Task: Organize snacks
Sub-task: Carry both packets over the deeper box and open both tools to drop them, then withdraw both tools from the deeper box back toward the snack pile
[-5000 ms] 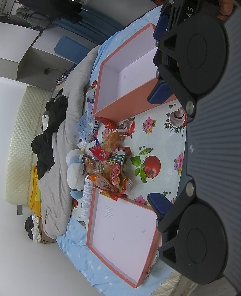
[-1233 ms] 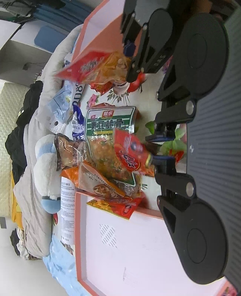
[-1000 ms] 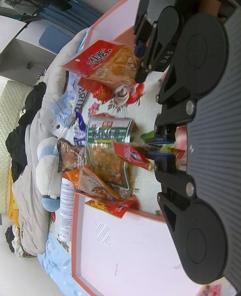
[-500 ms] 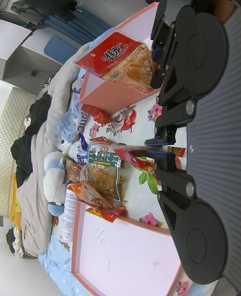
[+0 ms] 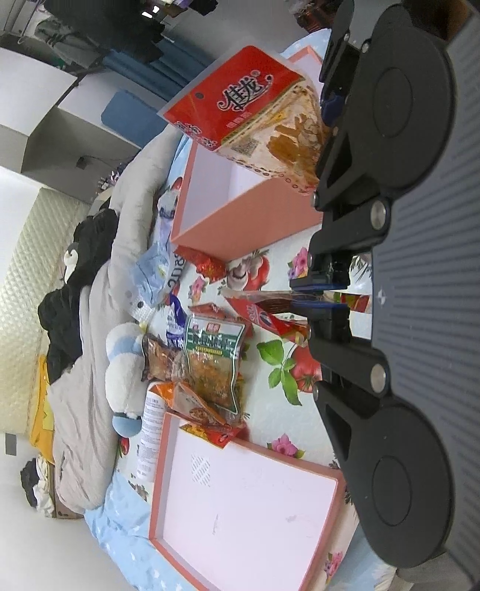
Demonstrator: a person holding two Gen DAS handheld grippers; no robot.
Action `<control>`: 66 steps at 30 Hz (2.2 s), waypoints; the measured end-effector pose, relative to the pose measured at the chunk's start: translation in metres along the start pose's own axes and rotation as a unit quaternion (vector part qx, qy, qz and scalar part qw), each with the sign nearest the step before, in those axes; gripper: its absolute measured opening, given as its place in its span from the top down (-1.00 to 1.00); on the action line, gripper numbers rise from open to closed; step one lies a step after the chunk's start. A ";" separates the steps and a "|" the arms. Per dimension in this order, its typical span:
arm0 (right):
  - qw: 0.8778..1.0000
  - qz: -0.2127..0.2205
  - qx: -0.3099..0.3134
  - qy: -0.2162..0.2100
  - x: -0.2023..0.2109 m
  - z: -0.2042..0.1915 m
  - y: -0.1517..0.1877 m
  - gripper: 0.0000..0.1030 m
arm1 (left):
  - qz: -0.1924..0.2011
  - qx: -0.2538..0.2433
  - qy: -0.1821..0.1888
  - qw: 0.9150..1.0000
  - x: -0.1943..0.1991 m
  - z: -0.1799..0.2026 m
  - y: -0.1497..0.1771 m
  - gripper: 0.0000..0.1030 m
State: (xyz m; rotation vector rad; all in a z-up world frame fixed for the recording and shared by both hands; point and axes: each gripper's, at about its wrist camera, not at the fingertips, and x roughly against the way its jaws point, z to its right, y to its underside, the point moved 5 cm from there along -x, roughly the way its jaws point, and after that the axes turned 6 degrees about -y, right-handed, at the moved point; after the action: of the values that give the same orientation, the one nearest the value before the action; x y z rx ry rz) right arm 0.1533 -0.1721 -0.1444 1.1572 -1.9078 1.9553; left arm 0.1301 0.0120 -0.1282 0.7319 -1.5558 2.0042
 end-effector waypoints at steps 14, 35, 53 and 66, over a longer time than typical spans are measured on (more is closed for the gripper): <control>0.996 0.033 -0.039 0.069 0.037 0.071 -0.014 0.42 | 0.008 -0.041 0.073 0.996 -0.003 0.074 -0.029 0.87; 0.984 -0.001 -0.114 0.138 -0.001 0.215 -0.025 0.41 | -0.079 -0.160 0.147 0.973 -0.143 0.248 -0.088 0.86; 0.979 -0.054 -0.158 0.118 -0.044 0.246 -0.006 0.20 | -0.132 -0.183 0.117 0.967 -0.229 0.264 -0.076 0.65; 0.982 -0.030 -0.135 0.127 -0.011 0.207 -0.014 -0.17 | -0.068 -0.202 0.093 0.973 -0.150 0.237 -0.090 -0.03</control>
State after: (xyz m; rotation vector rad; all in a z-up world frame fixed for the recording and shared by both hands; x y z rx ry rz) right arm 0.2521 -0.3533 -0.1659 0.8380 -1.9030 1.6553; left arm 0.3269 -0.2066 -0.1186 0.4584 -1.6764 1.5402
